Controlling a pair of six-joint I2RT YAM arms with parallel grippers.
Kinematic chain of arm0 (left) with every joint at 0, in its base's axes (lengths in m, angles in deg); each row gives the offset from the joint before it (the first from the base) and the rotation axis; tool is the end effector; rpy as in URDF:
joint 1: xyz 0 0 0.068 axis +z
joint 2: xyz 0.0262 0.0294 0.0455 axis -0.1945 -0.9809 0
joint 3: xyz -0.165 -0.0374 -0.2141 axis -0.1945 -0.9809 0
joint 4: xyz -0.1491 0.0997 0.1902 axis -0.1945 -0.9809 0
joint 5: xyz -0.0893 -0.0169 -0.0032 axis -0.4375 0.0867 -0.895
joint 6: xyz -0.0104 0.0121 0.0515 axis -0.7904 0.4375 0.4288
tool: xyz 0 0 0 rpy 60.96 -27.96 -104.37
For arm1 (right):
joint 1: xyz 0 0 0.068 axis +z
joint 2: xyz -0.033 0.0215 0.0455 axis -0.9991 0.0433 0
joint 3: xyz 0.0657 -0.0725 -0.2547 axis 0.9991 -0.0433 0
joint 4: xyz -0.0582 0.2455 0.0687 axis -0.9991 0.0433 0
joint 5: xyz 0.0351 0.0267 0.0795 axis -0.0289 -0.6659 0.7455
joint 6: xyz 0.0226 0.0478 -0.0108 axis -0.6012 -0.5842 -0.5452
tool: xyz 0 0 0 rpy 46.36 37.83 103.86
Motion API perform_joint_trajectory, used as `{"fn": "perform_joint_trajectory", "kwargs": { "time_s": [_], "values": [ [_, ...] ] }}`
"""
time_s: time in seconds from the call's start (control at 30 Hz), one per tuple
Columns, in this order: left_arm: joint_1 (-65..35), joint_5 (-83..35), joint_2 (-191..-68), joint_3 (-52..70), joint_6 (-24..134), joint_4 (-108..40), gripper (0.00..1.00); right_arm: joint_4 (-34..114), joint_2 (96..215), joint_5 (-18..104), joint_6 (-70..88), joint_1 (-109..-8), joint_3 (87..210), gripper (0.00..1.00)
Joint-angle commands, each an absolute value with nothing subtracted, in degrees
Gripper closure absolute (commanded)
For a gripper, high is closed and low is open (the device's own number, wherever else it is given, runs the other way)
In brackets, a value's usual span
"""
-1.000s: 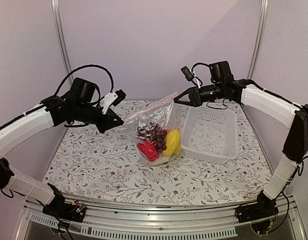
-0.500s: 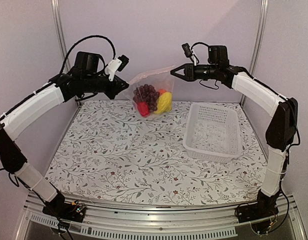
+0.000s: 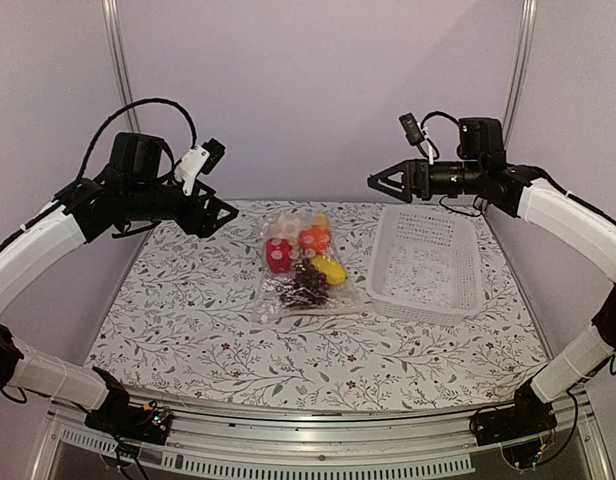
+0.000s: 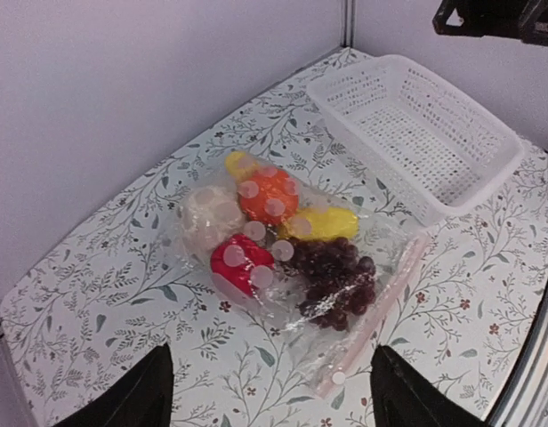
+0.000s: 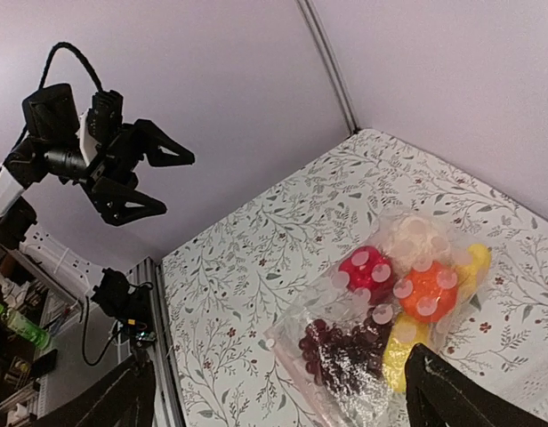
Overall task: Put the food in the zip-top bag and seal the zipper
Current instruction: Place the zipper food storage bag at the center of the board, then reset both arms
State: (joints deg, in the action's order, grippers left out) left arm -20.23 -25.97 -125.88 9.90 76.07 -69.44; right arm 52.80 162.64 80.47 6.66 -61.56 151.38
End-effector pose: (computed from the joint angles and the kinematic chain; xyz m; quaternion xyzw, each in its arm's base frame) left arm 0.2299 -0.1478 0.3721 0.3444 0.8011 -0.1667 0.4603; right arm 0.3069 0.1775 0.3598 -0.3248 0.7264 0.4601 0.3939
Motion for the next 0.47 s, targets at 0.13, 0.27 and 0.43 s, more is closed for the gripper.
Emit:
{"fn": "perform_joint_trajectory", "kwargs": {
  "time_s": [0.13,0.27,0.43],
  "values": [
    [-19.03,1.23,-132.45,20.47,66.75,-61.5,0.01,60.0,164.53,51.2,-4.36,-68.58,164.19,0.01],
    [-19.02,2.56,-135.21,26.04,64.1,-58.62,0.0,60.68,162.62,41.12,1.05,-68.6,166.32,0.01],
    [-19.09,0.46,-136.33,26.24,62.92,-55.26,0.0,59.99,159.52,42.39,5.86,-68.6,162.71,0.01]
  ]
}}
